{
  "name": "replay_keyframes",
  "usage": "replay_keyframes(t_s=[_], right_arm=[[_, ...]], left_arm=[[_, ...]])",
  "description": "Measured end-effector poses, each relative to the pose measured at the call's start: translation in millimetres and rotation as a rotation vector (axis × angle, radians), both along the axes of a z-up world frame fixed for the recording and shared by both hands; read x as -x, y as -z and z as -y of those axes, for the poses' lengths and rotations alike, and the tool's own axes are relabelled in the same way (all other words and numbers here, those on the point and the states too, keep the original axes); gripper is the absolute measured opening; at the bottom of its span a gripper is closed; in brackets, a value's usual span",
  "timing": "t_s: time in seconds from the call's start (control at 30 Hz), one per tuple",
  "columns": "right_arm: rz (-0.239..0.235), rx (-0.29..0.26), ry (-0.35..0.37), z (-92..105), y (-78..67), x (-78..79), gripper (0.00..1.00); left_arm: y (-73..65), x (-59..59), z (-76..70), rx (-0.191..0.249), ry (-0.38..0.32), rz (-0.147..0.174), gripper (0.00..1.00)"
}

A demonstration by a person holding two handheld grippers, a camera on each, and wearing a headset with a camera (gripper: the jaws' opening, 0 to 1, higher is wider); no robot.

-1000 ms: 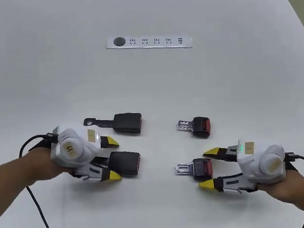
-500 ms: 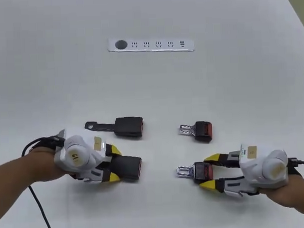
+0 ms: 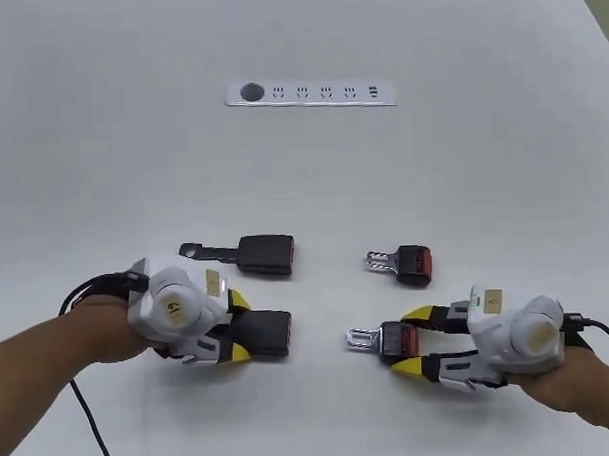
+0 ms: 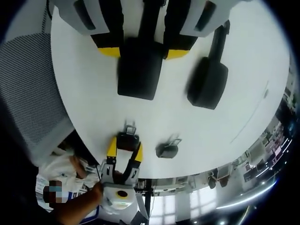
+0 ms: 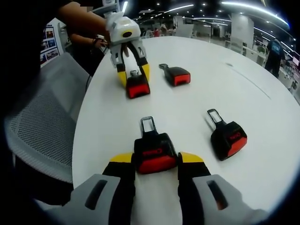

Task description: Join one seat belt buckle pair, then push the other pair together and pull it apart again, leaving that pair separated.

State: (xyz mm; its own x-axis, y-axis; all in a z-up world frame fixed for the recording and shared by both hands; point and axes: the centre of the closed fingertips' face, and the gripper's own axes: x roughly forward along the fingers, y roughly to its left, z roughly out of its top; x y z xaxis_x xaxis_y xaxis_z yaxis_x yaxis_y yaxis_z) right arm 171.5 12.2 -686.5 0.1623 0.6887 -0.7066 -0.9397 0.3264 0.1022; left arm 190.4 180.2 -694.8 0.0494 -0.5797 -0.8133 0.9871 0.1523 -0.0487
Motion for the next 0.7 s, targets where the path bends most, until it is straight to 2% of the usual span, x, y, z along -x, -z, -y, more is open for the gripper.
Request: replay_keyframes(t_s=[0.17, 0.27, 0.33, 0.6, 0.7], right_arm=[[-0.001, -0.003, -0.009, -11.3, -0.3, -2.7, 0.34], [0.002, -0.003, -0.015, -18.5, -0.1, -5.1, 0.34], [0.000, -0.005, -0.016, -23.7, -0.4, -5.7, 0.34], [0.005, -0.028, -0.016, -40.2, -1.0, -8.1, 0.34], [0.007, -0.035, -0.018, -46.1, 0.9, -9.0, 0.34]], left_arm=[[0.1, 0.7, 0.7, -0.016, -0.017, -0.009, 0.34], [0.0, 1.0, -0.3, -0.034, 0.001, -0.006, 0.34], [-0.1, 0.3, 0.1, -0.040, -0.015, -0.018, 0.34], [-0.1, 2.2, 0.6, -0.061, -0.002, -0.004, 0.34], [-0.3, 1.5, -0.1, -0.065, -0.004, -0.009, 0.33]])
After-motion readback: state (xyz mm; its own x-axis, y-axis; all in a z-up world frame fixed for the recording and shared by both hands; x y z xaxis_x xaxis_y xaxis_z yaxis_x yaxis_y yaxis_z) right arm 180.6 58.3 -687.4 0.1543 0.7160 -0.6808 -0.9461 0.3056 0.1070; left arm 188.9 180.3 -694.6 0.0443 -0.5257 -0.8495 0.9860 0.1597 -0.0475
